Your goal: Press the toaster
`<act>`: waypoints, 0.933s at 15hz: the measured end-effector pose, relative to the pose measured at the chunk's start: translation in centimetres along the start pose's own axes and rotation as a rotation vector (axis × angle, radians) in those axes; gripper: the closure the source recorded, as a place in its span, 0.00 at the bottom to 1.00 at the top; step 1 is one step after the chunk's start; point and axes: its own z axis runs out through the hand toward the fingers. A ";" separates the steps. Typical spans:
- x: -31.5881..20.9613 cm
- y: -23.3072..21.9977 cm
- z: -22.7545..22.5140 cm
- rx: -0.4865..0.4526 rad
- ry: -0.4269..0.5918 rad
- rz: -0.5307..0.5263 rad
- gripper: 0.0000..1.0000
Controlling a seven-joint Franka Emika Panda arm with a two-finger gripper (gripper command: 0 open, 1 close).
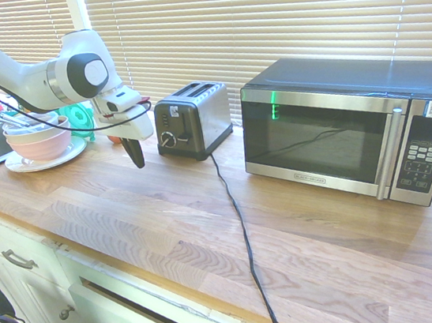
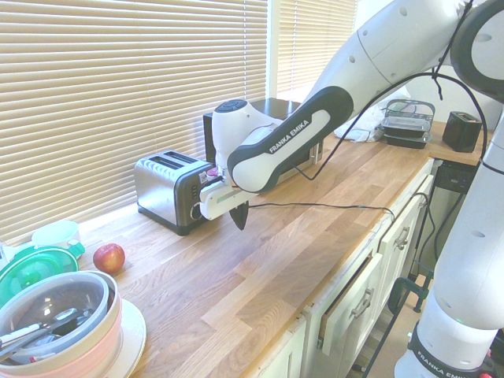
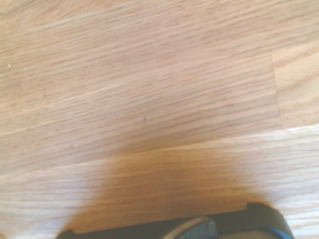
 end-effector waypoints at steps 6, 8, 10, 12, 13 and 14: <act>-0.4 2.0 -0.1 0.021 0.001 0.018 0.00; -0.5 3.4 -0.7 0.034 0.006 0.032 0.00; -0.4 4.2 -1.3 0.042 0.011 0.041 0.00; -0.2 5.0 -1.5 0.043 0.016 0.065 0.00; 0.0 5.6 -1.7 0.046 0.020 0.083 0.00; 0.2 6.3 -2.2 0.053 0.028 0.102 0.00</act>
